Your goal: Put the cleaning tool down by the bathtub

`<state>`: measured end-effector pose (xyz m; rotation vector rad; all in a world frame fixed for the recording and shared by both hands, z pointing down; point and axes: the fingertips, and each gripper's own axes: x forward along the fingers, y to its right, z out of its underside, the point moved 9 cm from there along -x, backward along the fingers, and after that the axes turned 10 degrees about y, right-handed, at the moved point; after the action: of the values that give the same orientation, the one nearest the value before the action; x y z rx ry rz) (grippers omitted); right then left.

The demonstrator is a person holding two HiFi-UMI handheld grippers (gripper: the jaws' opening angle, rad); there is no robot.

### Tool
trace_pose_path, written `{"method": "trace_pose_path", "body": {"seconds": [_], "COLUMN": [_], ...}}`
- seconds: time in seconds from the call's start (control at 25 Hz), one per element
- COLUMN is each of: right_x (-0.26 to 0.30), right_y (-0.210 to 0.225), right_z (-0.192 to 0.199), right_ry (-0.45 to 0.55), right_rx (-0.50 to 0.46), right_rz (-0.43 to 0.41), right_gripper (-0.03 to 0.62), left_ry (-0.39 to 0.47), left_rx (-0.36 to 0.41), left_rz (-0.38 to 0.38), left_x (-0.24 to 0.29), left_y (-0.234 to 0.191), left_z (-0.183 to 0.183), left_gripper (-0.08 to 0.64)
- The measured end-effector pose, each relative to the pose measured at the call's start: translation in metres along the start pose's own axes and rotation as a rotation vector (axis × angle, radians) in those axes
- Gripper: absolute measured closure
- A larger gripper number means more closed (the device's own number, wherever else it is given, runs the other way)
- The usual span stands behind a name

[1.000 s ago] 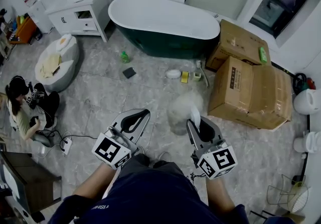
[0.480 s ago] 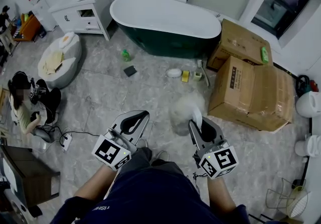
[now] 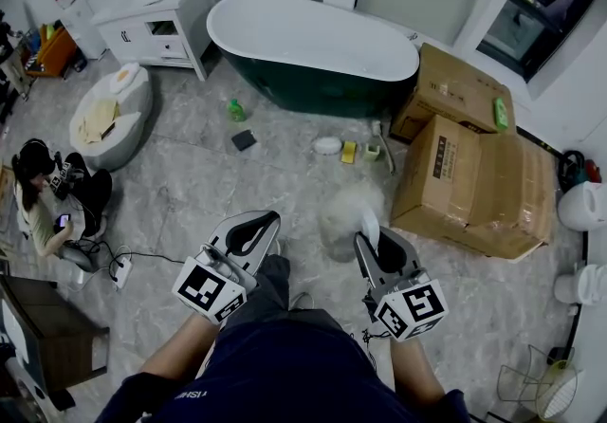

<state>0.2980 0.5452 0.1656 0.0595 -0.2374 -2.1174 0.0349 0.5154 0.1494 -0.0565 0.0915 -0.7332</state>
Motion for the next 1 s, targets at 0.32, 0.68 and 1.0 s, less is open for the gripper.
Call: {"method": "trace_pose_path", "body": {"seconds": [0.32,0.68,1.0], "right_x": [0.046,0.12,0.193], "right_y": [0.018,0.029,0.026], "right_z": [0.002,0.004,-0.001], "right_ry": [-0.02,-0.041,-0.066], "right_rx": [0.006,0.011,0.003], "right_rz": [0.0,-0.006,0.002], "right_gripper": [0.497,0.497,0.497], "left_ry": [-0.004,-0.017,-0.021], "left_rx": [-0.016,-0.038,-0.063], "left_rz": [-0.001,0.007,0.015], "left_x": [0.027,0.053,0.068], "left_y": [-0.042,-0.111,-0.183], "left_z": [0.008,0.015,0.017], "left_gripper": [0.523,0.523,0.523]}}
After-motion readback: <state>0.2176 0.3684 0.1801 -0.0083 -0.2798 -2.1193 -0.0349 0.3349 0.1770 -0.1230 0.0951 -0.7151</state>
